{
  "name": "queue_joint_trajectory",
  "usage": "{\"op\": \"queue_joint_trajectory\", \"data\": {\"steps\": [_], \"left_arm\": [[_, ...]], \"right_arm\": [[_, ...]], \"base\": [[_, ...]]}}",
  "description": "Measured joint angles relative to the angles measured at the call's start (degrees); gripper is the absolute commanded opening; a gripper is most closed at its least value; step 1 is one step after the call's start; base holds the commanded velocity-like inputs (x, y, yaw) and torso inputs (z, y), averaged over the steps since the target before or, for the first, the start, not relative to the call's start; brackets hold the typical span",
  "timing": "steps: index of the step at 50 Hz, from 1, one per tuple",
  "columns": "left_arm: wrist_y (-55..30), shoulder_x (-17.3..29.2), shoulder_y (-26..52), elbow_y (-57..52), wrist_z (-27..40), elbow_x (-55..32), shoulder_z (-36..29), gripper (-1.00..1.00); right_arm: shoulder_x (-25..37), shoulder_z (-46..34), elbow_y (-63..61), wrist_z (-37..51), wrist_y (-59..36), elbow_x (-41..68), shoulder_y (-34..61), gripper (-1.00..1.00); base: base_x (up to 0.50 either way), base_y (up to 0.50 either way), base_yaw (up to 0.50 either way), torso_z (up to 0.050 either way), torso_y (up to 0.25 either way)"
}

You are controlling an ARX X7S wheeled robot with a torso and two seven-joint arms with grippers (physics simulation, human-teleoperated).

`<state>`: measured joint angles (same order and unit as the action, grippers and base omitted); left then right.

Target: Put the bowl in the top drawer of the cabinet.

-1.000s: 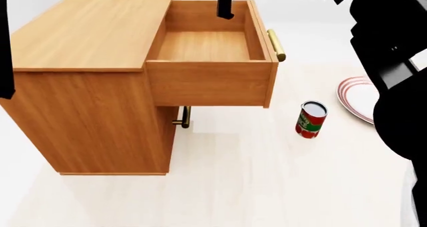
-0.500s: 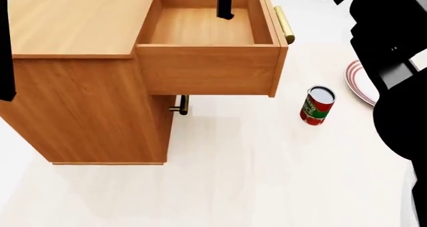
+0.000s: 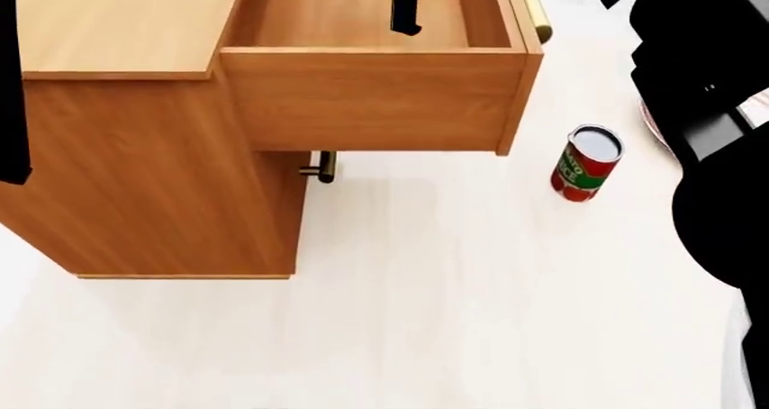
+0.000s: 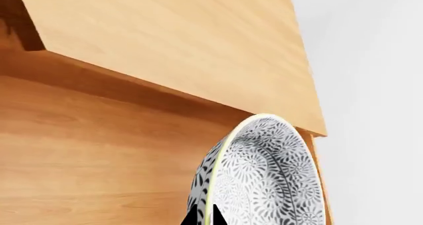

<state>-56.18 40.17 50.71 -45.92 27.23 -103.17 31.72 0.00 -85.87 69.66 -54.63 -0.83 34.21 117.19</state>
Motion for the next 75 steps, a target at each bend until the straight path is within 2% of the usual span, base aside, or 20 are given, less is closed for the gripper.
{"op": "queue_joint_trajectory", "data": {"steps": [9, 10, 39, 55, 75], "left_arm": [[0.17, -0.03, -0.12, -0.03, -0.14, 0.24, 0.01, 1.00], [0.21, -0.04, -0.14, -0.03, -0.14, 0.25, 0.02, 1.00], [1.17, 0.02, -0.25, 0.07, 0.05, -0.14, -0.16, 1.00], [1.61, 0.13, -0.40, 0.10, 0.06, -0.54, -0.32, 1.00], [1.90, 0.29, -0.82, -0.12, -0.05, -0.63, -0.40, 1.00]], "right_arm": [[0.01, -0.12, 0.05, -0.01, -0.01, -0.02, -0.06, -1.00], [0.01, -0.11, 0.05, 0.00, -0.01, -0.02, -0.05, 1.00], [0.00, 0.95, -0.10, 0.32, 0.29, -0.22, 0.31, 1.00], [0.03, 1.54, 2.21, -0.87, -6.47, -5.70, 0.83, 1.00], [0.01, 2.25, 3.87, -4.79, -8.78, -8.61, 1.58, 1.00]], "base": [[0.00, 0.00, 0.00, 0.000, -0.058], [0.00, 0.00, 0.00, 0.000, 0.000], [0.00, 0.00, 0.00, 0.000, 0.003], [0.00, 0.00, 0.00, 0.000, 0.137], [0.00, 0.00, 0.00, 0.000, 0.141]]}}
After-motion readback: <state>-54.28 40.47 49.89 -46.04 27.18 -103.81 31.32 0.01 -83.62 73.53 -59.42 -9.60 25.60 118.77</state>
